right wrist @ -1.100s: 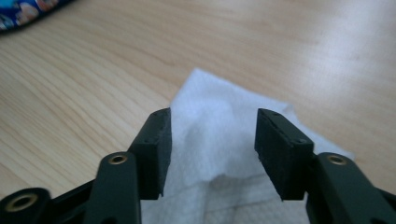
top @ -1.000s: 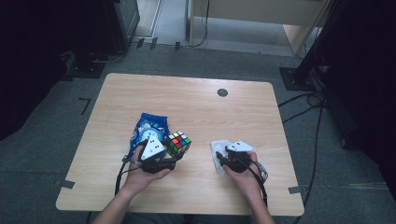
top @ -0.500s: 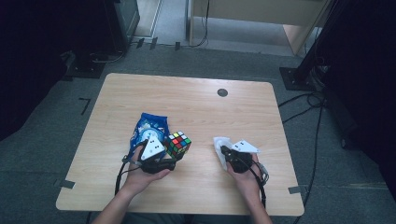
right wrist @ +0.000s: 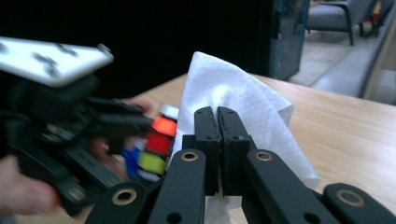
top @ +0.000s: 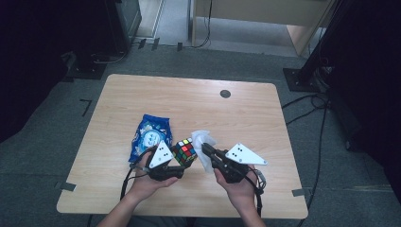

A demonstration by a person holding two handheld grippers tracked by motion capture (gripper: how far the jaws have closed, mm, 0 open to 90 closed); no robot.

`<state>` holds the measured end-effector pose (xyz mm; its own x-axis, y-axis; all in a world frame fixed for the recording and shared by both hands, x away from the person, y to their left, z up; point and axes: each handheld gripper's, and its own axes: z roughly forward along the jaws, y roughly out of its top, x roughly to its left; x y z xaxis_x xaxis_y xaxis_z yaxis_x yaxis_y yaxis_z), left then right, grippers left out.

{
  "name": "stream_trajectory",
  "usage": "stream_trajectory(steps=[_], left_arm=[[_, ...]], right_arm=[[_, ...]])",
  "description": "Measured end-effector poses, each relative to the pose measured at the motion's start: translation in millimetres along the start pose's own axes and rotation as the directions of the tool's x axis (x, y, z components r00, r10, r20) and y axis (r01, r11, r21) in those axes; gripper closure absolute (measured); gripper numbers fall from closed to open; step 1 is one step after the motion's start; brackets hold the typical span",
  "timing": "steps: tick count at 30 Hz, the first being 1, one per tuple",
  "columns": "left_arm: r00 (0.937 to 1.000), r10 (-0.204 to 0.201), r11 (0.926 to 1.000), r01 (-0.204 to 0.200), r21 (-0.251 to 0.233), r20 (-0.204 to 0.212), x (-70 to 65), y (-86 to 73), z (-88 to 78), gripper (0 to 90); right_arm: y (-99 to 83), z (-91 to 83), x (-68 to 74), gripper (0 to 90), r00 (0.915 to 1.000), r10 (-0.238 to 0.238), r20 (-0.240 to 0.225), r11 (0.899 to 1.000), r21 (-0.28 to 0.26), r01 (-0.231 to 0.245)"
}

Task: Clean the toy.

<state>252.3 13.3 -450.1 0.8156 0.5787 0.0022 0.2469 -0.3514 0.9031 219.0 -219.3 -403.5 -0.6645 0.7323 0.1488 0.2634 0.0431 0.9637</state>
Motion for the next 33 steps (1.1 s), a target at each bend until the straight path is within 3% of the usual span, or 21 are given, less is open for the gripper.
stream_trajectory(steps=[8,11,13,18,20,22,23,25,27,31,33], left_arm=[[0.9974,0.07,0.9975,-0.07,-0.007,0.019,-15.5,1.2,1.7,34.0],[0.9962,0.087,0.9962,-0.086,-0.013,0.008,-16.5,1.2,1.0,34.1],[0.9956,0.093,0.9955,-0.093,-0.015,0.012,-16.4,1.0,0.3,34.1],[0.9953,0.097,0.9951,-0.097,-0.02,0.0,-15.8,2.3,-2.1,34.2],[0.9959,0.091,0.9956,-0.091,-0.023,-0.001,-13.5,2.1,-2.8,34.2],[0.997,0.078,0.9962,-0.078,-0.038,-0.002,-11.1,2.7,-4.6,34.2],[0.9965,0.083,0.9959,-0.083,-0.035,-0.007,-10.3,2.9,-4.8,34.2],[0.9958,0.088,0.9959,-0.089,-0.019,-0.023,-9.8,1.5,-3.2,34.2],[0.9963,0.081,0.9967,-0.081,-0.006,-0.028,-9.2,-0.4,-0.5,34.2],[0.996,0.088,0.9961,-0.088,-0.002,-0.013,-13.4,-0.2,1.6,34.2],[0.9956,0.093,0.9955,-0.093,-0.012,0.003,-16.7,1.1,0.7,34.2]], right_arm=[[-3.6,11.9,22.6,89.5,0.9974,-0.024,-0.068,1.0,0.017,0.025],[-6.4,15.7,24.8,89.5,0.9975,-0.039,-0.058,0.999,0.024,0.041],[-7.3,15.9,21.2,89.4,0.9984,-0.02,-0.053,1.0,0.022,0.021],[-13.3,14.4,3.8,89.3,0.9985,-0.023,0.049,1.0,0.021,0.022],[-17.3,13.9,-7.8,89.3,0.9954,-0.006,0.096,0.999,0.035,0.003],[-21.1,13.4,-18.3,89.4,0.987,-0.009,0.16,0.997,0.083,-0.004],[-22.4,12.3,-22.7,89.6,0.9867,-0.004,0.163,0.996,0.088,-0.011],[-20.6,7.8,-26.0,89.6,0.9882,0.021,0.151,0.997,0.072,-0.032],[-14.0,3.5,-20.1,89.7,0.9943,0.02,0.105,0.999,0.038,-0.024],[-0.8,1.4,6.6,89.6,0.9997,-0.024,-0.005,1.0,-0.013,0.024],[0.4,4.5,17.7,89.5,0.9989,-0.038,-0.028,0.999,-0.015,0.038]])
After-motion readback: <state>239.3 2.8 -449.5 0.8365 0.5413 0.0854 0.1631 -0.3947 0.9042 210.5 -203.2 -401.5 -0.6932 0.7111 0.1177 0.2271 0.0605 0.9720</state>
